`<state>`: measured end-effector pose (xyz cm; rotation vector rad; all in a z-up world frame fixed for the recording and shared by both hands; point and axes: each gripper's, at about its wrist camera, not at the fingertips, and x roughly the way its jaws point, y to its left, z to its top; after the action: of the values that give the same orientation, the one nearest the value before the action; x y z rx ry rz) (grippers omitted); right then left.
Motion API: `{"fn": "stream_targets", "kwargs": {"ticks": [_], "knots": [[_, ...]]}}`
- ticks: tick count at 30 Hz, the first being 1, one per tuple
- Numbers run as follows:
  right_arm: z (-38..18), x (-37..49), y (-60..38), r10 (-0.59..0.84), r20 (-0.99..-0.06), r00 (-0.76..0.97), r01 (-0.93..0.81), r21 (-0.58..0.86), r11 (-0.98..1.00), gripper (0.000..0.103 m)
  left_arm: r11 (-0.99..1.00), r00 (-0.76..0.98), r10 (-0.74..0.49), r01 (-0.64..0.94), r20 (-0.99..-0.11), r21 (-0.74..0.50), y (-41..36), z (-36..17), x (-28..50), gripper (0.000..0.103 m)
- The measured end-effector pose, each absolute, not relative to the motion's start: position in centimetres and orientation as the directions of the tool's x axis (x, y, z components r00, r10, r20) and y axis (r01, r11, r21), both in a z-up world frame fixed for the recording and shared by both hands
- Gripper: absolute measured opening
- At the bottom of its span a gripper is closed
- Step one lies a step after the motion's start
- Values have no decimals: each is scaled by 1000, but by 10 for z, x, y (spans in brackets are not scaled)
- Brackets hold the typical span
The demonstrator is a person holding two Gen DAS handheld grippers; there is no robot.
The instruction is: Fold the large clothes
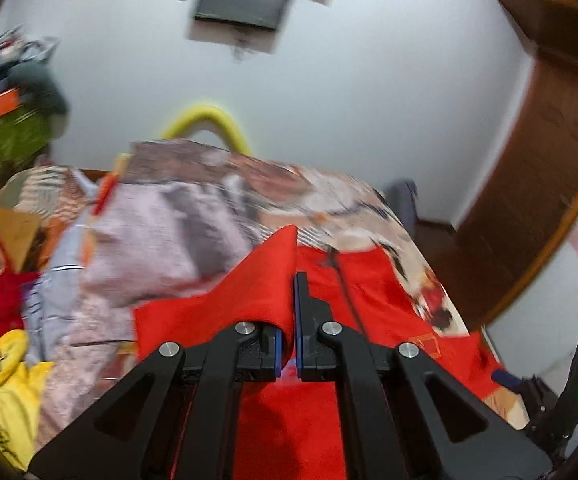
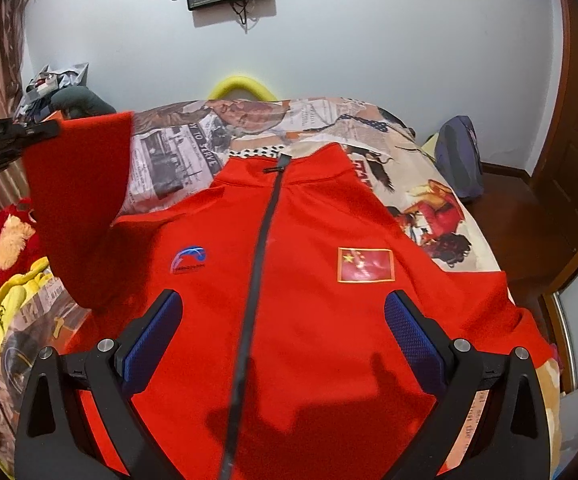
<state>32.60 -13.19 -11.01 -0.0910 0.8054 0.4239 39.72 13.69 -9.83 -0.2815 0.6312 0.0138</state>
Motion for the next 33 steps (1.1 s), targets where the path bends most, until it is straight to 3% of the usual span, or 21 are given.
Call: {"fn": "stream_targets", "kwargs": {"ticks": [8,14,18,22,27,29,33], "knots": [[-118,330,-154,302,-729,614,-387,55,920,101,982,676,-180,75,-715,-176,36,-162,426,3],[-124,330,-164,281,-743,607,-381,38,924,101,966,542,-257,127,-800,-225,12,-213,431,4],[-127,330,-169,264,-752,604,-375,24,927,101,966,453,-254,166,-854,-199,-4,-240,425,14],[-127,328,-171,251,-760,600,-372,12,928,101,961,419,-257,210,-871,-182,-6,-243,408,43],[-121,321,-164,235,-758,609,-376,-15,926,101,958,450,-234,258,-862,-126,2,-220,380,47],[-117,319,-159,235,-755,613,-385,-25,923,101,966,485,-210,238,-849,-103,17,-203,369,57],[-109,311,-138,254,-747,614,-430,-47,902,101,981,533,-165,178,-830,-81,59,-181,354,57]]}}
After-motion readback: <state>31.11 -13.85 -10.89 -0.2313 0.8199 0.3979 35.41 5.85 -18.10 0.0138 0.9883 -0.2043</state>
